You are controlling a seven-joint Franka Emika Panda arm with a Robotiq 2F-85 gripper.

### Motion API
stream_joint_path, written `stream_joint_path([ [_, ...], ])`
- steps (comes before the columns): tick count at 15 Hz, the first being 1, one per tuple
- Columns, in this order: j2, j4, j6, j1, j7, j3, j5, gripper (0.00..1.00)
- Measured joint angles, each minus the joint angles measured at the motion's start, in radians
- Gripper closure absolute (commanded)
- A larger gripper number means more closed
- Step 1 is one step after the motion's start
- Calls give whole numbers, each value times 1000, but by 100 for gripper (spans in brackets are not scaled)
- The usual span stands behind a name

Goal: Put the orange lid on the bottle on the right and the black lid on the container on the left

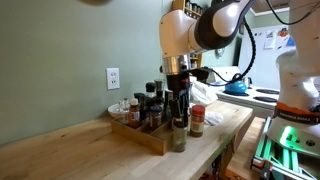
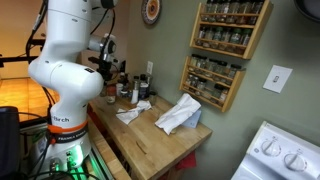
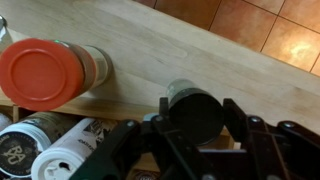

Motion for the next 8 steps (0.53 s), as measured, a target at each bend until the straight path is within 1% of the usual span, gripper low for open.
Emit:
stream_joint_path([
  [4,-8,-19,59,0,31,2,27,69],
  [8,-13,-29,73,0,60,3,30,69],
])
